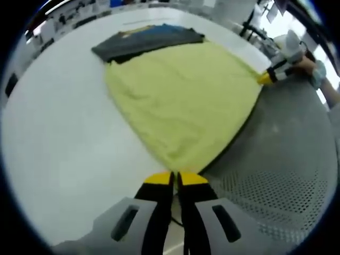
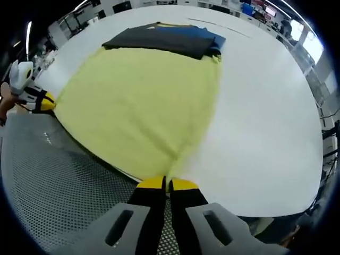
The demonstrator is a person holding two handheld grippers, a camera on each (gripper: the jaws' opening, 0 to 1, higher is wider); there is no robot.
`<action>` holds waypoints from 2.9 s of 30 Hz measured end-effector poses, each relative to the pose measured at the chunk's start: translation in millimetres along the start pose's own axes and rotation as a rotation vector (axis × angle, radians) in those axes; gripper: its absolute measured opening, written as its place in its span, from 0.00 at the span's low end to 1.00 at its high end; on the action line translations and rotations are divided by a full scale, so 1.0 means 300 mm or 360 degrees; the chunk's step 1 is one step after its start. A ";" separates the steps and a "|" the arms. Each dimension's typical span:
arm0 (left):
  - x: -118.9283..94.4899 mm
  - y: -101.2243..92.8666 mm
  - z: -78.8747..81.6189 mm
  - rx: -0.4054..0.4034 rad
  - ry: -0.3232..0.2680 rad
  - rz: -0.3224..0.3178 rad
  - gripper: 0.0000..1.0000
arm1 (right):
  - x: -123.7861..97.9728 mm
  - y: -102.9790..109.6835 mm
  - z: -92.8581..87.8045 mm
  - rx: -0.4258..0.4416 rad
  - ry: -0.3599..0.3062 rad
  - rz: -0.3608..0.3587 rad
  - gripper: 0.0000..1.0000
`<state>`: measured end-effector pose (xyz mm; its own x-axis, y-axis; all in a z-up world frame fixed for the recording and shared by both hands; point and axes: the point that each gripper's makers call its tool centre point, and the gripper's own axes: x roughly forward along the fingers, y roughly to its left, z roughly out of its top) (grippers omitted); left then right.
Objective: Fold the garment on the visible template until the final outline fits inside the template.
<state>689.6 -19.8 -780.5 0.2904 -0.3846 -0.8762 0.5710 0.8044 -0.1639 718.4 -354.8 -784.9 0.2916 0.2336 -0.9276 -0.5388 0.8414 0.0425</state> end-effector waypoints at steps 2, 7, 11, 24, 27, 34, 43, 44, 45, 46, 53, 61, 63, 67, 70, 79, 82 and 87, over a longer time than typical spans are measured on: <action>-0.001 -0.002 0.000 -0.0011 -0.0009 0.0007 0.00 | -0.001 -0.002 0.001 0.0000 0.0001 -0.0004 0.03; -0.018 -0.010 0.005 -0.0068 -0.0045 -0.0010 0.00 | -0.014 -0.002 0.002 -0.0025 -0.0001 -0.0015 0.03; -0.047 -0.023 0.033 -0.0104 -0.0109 -0.0045 0.00 | -0.068 -0.008 0.029 0.0027 -0.0091 -0.0003 0.03; -0.178 -0.020 0.142 -0.0141 -0.0342 -0.0055 0.00 | -0.205 -0.021 0.106 0.0107 -0.0365 -0.0055 0.03; -0.210 -0.018 0.154 -0.0155 -0.0386 -0.0059 0.00 | -0.229 -0.017 0.118 0.0115 -0.0410 -0.0066 0.03; -0.252 -0.021 0.177 -0.0178 -0.0470 -0.0065 0.00 | -0.263 -0.016 0.129 0.0123 -0.0463 -0.0077 0.03; -0.275 -0.013 0.176 -0.0187 -0.0501 -0.0062 0.00 | -0.278 -0.003 0.128 0.0149 -0.0508 -0.0078 0.03; -0.280 -0.014 0.177 -0.0189 -0.0504 -0.0061 0.00 | -0.282 0.000 0.128 0.0152 -0.0512 -0.0076 0.03; -0.287 -0.015 0.177 -0.0188 -0.0508 -0.0061 0.00 | -0.290 0.005 0.129 0.0154 -0.0520 -0.0072 0.03; -0.292 -0.014 0.176 -0.0188 -0.0510 -0.0062 0.00 | -0.298 0.009 0.130 0.0153 -0.0527 -0.0072 0.03; -0.338 -0.030 0.176 -0.0179 -0.0542 -0.0076 0.00 | -0.353 0.023 0.138 0.0113 -0.0545 -0.0094 0.03; -0.404 -0.045 0.199 -0.0116 -0.0592 -0.0057 0.00 | -0.422 0.031 0.156 0.0056 -0.0585 -0.0147 0.02; -0.417 -0.051 0.206 -0.0113 -0.0605 -0.0064 0.00 | -0.437 0.030 0.159 0.0052 -0.0595 -0.0152 0.02; -0.452 -0.067 0.221 -0.0089 -0.0641 -0.0072 0.00 | -0.462 0.023 0.166 0.0049 -0.0628 -0.0186 0.02; -0.472 -0.074 0.230 -0.0073 -0.0661 -0.0070 0.00 | -0.478 0.023 0.173 0.0064 -0.0664 -0.0194 0.02; -0.519 -0.091 0.263 -0.0039 -0.0706 -0.0062 0.00 | -0.523 0.008 0.166 0.0052 -0.0698 -0.0217 0.02; -0.538 -0.100 0.269 -0.0039 -0.0724 -0.0078 0.00 | -0.551 0.004 0.170 0.0053 -0.0729 -0.0229 0.02; -0.591 -0.110 0.294 -0.0033 -0.0803 -0.0094 0.00 | -0.601 0.007 0.184 0.0033 -0.0777 -0.0262 0.02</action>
<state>686.9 -18.1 -579.7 0.5957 -0.5963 -0.5381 0.5837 0.7816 -0.2201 708.3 -368.2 -597.0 0.7090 0.2935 -0.6412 -0.4403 0.8945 -0.0775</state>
